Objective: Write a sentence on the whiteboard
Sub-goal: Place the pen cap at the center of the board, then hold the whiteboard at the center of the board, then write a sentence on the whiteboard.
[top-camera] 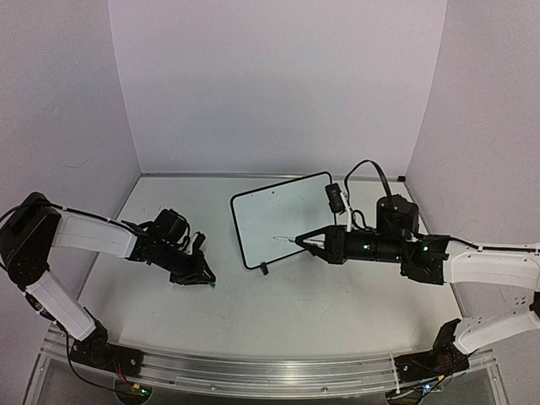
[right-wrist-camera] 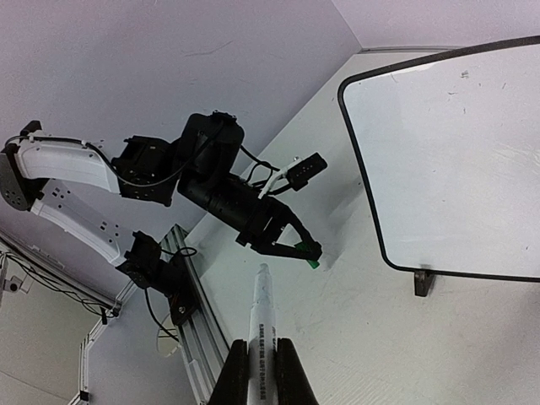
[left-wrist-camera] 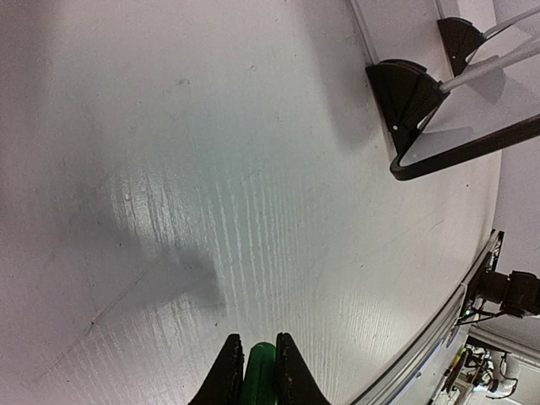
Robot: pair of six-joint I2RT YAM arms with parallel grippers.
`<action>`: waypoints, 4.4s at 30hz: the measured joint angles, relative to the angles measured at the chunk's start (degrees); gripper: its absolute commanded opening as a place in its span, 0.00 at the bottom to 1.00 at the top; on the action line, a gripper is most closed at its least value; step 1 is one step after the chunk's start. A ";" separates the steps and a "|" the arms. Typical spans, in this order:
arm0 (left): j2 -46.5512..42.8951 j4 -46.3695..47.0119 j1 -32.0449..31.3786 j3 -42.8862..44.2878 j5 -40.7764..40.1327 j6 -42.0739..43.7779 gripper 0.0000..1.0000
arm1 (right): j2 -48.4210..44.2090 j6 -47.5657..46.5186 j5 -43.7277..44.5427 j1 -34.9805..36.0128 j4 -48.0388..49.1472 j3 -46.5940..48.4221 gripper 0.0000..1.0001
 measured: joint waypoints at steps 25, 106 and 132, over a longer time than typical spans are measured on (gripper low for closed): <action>-7.37 -13.81 1.61 6.47 -9.77 8.62 0.97 | -4.63 -0.60 5.23 0.74 -1.60 -0.96 0.00; 11.56 -16.13 6.69 38.22 17.86 46.77 0.00 | 34.42 -10.25 -5.97 -7.10 1.93 28.18 0.00; 11.56 -16.21 6.69 38.22 17.82 46.75 0.00 | 36.93 -9.79 -4.78 -7.00 2.75 28.86 0.00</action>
